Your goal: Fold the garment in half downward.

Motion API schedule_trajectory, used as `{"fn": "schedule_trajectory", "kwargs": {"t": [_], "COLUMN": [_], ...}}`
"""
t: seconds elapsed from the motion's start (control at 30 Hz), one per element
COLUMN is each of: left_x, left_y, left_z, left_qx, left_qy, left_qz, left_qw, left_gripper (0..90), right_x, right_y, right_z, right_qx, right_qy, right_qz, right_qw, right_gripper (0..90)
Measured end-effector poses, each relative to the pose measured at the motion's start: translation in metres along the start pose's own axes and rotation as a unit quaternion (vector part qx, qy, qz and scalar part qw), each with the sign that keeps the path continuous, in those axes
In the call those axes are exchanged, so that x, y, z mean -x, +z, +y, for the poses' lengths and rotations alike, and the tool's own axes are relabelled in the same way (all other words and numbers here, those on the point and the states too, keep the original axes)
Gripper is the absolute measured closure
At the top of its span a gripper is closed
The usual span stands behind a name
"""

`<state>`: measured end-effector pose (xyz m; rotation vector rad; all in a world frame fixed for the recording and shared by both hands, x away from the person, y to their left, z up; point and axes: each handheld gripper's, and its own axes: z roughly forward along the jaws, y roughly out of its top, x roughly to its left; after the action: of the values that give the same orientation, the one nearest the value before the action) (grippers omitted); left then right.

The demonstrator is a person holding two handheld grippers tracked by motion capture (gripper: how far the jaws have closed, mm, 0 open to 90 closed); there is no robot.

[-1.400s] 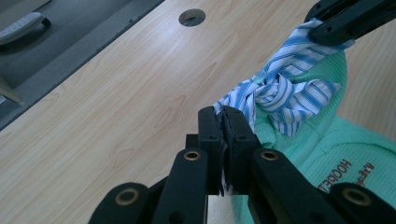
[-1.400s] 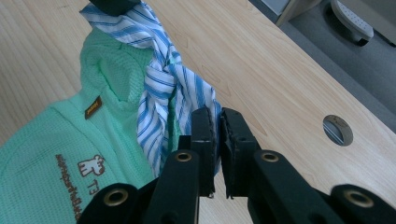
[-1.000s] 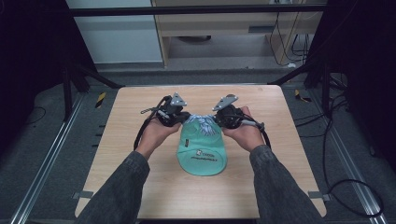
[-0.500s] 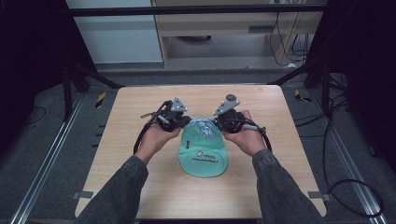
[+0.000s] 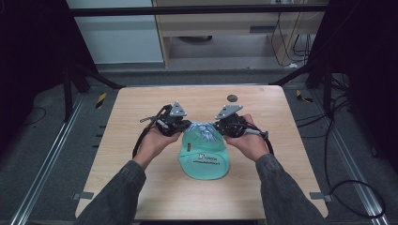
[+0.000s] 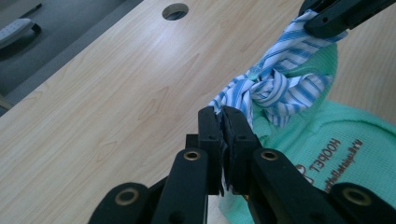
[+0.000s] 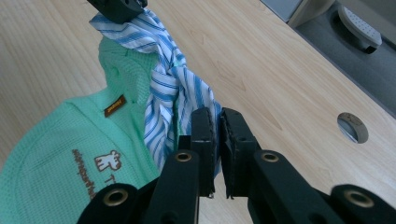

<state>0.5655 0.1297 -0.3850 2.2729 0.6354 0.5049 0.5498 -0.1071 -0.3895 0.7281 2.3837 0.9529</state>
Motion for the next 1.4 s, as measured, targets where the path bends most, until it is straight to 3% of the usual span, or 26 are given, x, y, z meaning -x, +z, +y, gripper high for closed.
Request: {"fn": "schedule_trajectory", "kwargs": {"t": [0.13,0.47,0.83,1.1,1.4], "left_x": [-0.01,-0.017,-0.001,0.007,0.019], "left_y": [0.003,0.011,0.005,0.001,0.0], "left_z": [0.01,0.021,0.012,0.002,-0.008], "left_qx": [0.008,0.007,0.007,0.016,0.01], "left_qy": [-0.016,-0.02,0.006,0.009,0.021], "left_qz": [0.002,0.011,0.012,0.003,-0.003], "left_qw": [0.9998,0.9997,0.9999,0.9998,0.9997], "left_gripper": [87.0,87.0,86.9,86.9,86.9], "right_x": [0.008,0.021,0.007,-0.004,-0.012], "right_y": [0.001,0.005,-0.003,-0.007,-0.007], "right_z": [0.009,0.014,0.003,-0.006,-0.016], "right_qx": [-0.003,-0.006,0.0,0.007,0.002], "right_qy": [0.003,0.015,-0.004,-0.009,-0.019], "right_qz": [-0.009,-0.02,-0.011,-0.001,0.005], "right_qw": [0.9999,0.9997,0.9999,0.9999,0.9998], "right_gripper": [84.3,84.3,84.2,84.1,84.0]}}
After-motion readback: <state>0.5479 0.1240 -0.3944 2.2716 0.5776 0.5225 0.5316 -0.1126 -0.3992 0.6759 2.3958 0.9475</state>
